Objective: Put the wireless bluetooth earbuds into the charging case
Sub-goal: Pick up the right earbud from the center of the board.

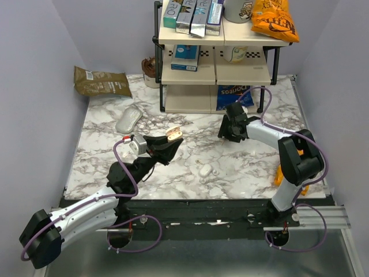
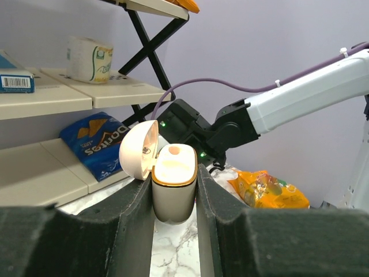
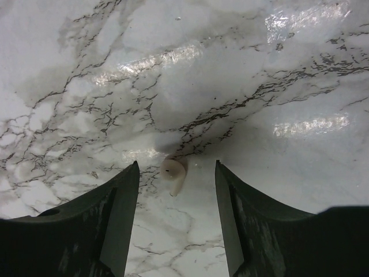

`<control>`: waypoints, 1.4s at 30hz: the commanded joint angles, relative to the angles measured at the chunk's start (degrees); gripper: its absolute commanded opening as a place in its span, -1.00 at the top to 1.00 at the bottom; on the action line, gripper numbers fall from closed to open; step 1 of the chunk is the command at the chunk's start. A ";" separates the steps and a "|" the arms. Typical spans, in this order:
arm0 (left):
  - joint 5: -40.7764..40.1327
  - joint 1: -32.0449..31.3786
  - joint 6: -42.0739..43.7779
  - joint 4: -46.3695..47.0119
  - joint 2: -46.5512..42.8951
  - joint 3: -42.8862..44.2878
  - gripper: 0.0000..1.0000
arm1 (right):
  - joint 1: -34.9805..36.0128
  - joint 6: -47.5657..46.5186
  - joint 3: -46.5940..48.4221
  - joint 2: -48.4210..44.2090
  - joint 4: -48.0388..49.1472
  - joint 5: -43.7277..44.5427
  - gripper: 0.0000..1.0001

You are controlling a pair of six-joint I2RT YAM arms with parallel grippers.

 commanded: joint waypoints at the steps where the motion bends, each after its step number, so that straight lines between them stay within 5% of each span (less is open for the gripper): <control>1: 0.88 -0.39 -0.74 1.27 -0.14 -0.54 1.00 | -0.35 -0.38 0.93 0.79 0.22 -1.29 -0.26; 13: 1.14 -0.39 -1.89 0.47 0.83 -0.46 1.00 | -0.26 -2.84 0.75 3.42 1.10 -0.32 -0.25; 24: 1.41 -0.48 -2.15 -0.05 1.09 -0.11 1.00 | -0.17 -3.99 -0.74 3.86 1.80 0.29 -0.01; 42: 1.58 -1.71 -2.59 -0.76 -0.58 -0.46 1.00 | 4.83 -8.03 -1.53 3.77 -1.01 6.27 -0.01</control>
